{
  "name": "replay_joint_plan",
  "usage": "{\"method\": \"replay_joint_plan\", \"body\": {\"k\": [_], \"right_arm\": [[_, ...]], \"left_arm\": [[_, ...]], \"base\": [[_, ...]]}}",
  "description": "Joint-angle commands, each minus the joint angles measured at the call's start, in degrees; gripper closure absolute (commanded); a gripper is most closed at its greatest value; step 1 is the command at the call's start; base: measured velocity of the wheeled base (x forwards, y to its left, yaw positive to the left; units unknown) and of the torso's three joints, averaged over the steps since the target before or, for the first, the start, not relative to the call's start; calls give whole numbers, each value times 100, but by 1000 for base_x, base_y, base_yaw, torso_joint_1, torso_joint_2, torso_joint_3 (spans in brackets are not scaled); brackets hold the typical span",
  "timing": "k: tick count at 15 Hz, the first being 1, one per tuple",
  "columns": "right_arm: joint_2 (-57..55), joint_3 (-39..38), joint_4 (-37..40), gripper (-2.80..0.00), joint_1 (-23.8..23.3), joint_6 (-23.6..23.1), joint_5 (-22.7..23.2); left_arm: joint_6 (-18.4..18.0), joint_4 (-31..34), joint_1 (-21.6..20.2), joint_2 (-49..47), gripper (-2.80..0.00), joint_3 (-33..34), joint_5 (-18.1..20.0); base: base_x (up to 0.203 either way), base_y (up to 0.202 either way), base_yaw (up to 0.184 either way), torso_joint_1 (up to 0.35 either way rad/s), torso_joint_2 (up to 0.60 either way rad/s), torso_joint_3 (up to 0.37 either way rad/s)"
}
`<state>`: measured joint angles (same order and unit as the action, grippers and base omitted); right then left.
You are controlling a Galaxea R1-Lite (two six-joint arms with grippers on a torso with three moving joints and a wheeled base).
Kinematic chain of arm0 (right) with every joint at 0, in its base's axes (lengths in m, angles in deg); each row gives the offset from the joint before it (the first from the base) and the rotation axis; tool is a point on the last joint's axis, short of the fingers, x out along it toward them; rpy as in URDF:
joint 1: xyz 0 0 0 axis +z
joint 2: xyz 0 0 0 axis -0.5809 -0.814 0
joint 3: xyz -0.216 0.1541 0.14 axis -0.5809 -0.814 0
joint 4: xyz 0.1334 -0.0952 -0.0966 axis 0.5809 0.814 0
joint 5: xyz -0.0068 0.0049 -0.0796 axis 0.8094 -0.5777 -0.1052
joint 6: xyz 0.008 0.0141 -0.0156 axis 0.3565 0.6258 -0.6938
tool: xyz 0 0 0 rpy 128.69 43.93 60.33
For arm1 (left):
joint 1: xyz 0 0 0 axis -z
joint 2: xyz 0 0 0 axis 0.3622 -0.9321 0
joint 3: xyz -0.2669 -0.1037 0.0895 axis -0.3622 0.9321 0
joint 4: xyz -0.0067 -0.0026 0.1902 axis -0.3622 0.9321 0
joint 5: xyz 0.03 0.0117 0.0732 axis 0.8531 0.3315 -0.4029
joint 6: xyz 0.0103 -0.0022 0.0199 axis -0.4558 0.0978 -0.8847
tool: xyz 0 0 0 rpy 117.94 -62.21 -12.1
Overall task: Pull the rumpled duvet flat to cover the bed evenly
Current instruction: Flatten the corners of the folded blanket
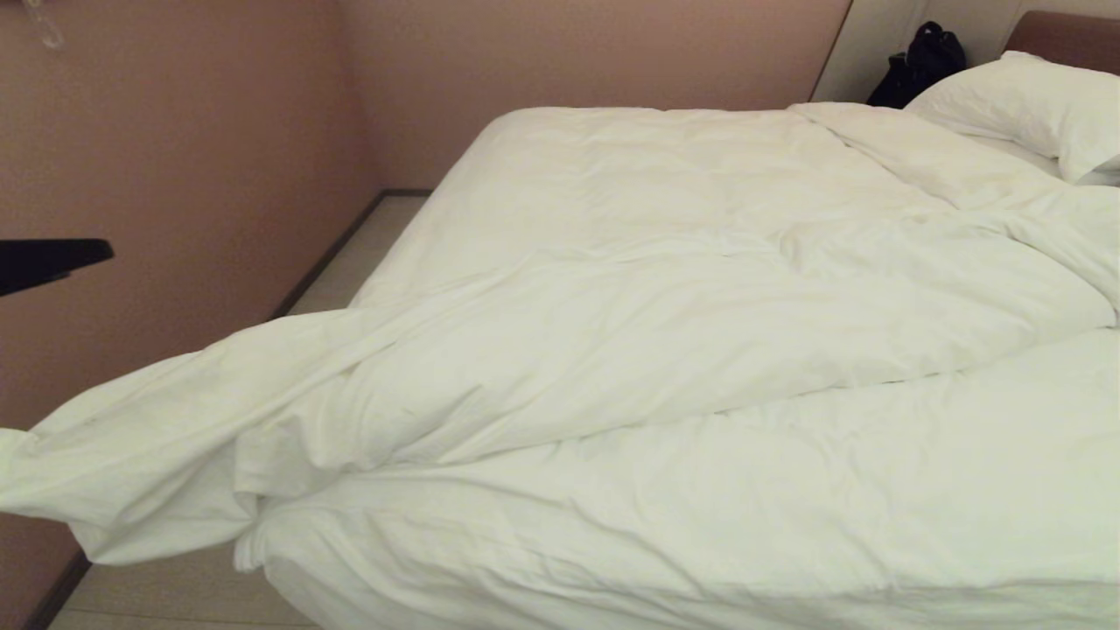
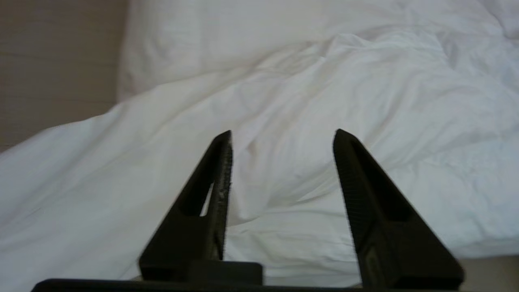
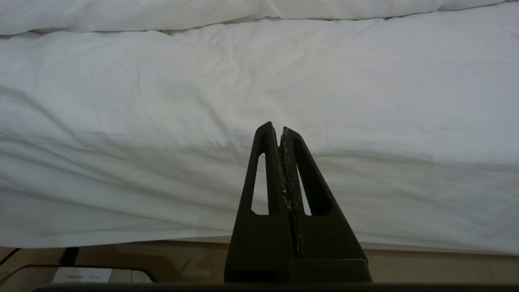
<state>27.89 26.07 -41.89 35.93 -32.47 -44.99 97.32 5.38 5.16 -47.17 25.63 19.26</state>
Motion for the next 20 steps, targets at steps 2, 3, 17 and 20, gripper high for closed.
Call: {"method": "replay_joint_plan", "body": {"k": [2, 3, 17, 20], "right_arm": [[-7, 0, 0, 0, 2, -3, 2], [-7, 0, 0, 0, 2, -3, 2], [-7, 0, 0, 0, 2, -3, 2], [-7, 0, 0, 0, 2, -3, 2]], "left_arm": [[260, -6, 838, -1202, 0, -607, -573], [611, -9, 995, -1391, 0, -787, -1046], [2213, -26, 2856, -4377, 0, -2816, -3727], [2178, -40, 3218, -4835, 0, -3309, -3694]], "base": [[0, 0, 0, 0, 0, 0], [0, 0, 0, 0, 0, 0], [0, 0, 0, 0, 0, 0], [0, 0, 0, 0, 0, 0]]}}
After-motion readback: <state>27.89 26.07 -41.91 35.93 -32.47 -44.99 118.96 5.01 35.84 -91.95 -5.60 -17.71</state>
